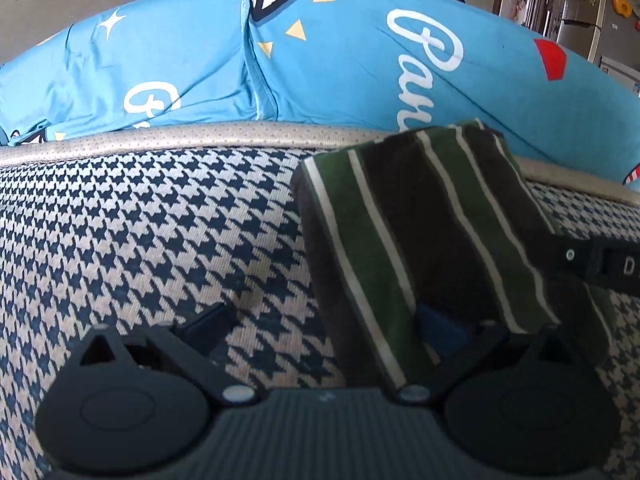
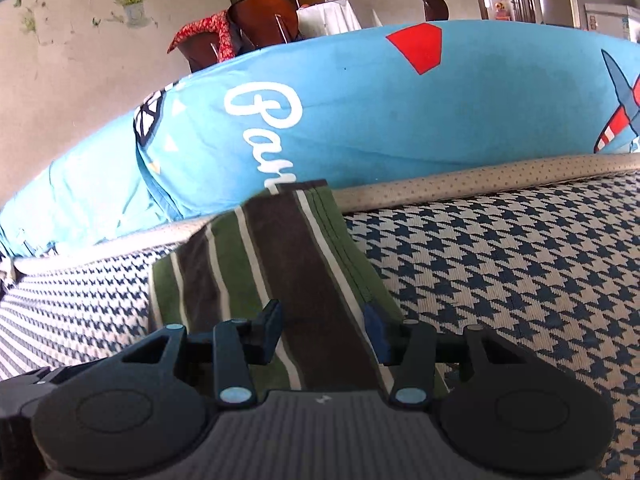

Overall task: Fold clothes
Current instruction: 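Pull both open grippers back from the striped bundle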

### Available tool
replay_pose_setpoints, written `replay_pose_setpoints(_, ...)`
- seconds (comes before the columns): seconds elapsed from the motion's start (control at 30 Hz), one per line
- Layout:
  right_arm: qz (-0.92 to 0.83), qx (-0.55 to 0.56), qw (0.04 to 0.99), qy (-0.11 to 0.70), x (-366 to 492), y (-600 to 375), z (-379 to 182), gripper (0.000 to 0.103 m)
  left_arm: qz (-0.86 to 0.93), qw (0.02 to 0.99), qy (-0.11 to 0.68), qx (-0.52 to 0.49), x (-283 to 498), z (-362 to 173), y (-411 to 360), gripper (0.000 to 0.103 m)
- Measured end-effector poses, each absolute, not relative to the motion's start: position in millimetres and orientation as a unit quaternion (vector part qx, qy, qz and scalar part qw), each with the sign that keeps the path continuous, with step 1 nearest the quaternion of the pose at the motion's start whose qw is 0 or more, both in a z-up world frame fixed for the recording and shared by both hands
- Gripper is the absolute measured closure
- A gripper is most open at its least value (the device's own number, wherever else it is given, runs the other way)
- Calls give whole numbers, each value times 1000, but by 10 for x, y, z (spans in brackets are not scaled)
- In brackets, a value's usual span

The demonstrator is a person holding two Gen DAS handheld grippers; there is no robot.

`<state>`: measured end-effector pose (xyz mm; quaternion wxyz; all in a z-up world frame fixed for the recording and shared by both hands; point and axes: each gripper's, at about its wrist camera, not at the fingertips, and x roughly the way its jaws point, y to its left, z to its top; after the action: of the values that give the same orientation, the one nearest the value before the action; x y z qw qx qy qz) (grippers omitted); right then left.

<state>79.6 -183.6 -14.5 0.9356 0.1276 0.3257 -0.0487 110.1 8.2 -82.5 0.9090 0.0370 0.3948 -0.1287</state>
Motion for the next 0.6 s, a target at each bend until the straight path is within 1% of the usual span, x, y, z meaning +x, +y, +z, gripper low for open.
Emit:
replay_pose_setpoints(0.2, -36, 144, 933, 328, 724, -1910, -45, 57, -136, 906, 398, 42, 1018, -744, 99, 0)
replay_pose_setpoints(0.4, -16, 114, 930, 349, 548, -1867, 41, 57, -166, 899, 399, 68, 784, -694, 6, 0)
replay_pose_setpoints(0.6, -24, 85, 921, 379, 427, -1819, -15, 57, -174, 891, 409, 92, 617, -792, -52, 0)
